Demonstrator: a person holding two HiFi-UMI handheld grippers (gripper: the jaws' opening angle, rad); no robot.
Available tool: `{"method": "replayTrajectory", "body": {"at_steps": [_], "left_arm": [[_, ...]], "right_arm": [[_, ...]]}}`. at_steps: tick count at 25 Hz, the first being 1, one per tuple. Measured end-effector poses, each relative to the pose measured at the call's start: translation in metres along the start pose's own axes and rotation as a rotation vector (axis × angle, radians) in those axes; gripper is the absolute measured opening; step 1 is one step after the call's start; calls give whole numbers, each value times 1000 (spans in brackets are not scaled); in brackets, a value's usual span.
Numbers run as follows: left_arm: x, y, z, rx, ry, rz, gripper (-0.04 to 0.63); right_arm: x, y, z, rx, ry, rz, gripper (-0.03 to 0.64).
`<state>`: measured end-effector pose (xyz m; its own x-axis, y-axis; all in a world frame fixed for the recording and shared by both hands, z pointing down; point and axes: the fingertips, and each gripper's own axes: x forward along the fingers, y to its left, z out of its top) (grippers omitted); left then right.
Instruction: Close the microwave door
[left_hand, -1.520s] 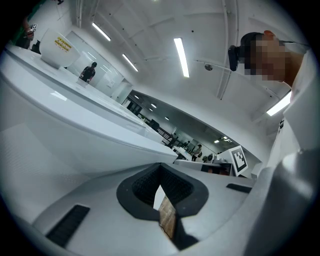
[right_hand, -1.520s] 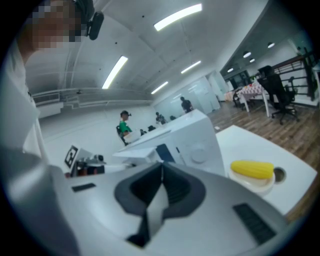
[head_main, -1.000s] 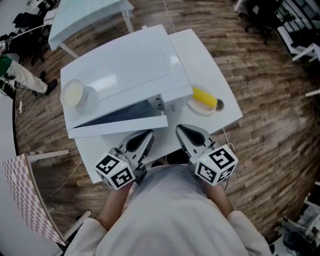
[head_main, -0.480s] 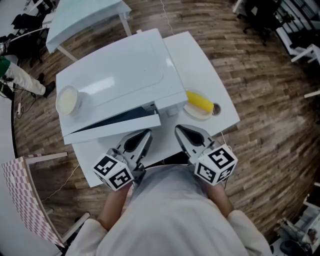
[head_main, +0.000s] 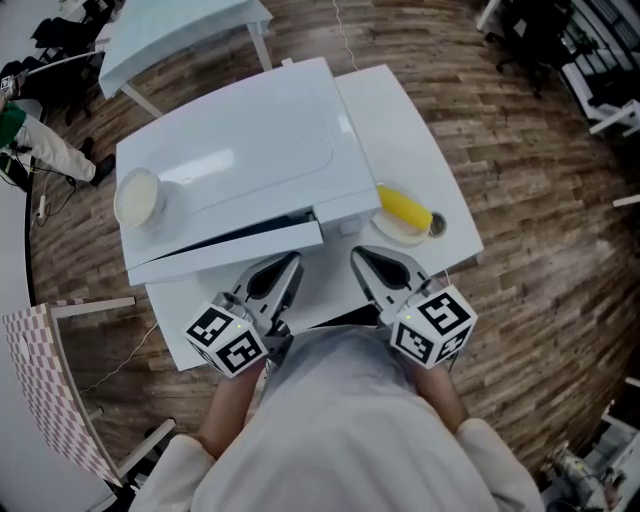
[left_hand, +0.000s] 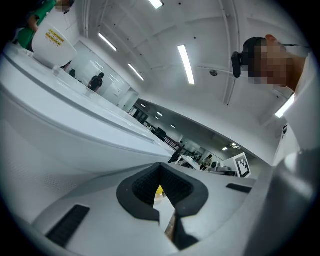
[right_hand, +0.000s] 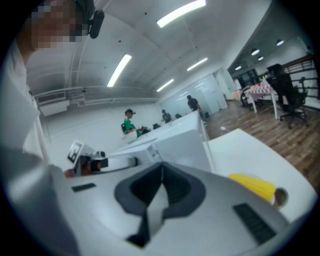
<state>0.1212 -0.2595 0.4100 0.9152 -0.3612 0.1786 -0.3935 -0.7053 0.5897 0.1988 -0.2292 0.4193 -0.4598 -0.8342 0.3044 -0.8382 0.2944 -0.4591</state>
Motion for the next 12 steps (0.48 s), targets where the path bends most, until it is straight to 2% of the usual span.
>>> {"method": "replayTrajectory", "body": {"at_steps": [5,12], "left_arm": [[2,0,1,-18,-14,9,17],[4,2,3,-23,-34,24,17]], "right_arm": [[7,9,8,-48,-1,28,23],[25,30,7,-104,25,112,23]]}}
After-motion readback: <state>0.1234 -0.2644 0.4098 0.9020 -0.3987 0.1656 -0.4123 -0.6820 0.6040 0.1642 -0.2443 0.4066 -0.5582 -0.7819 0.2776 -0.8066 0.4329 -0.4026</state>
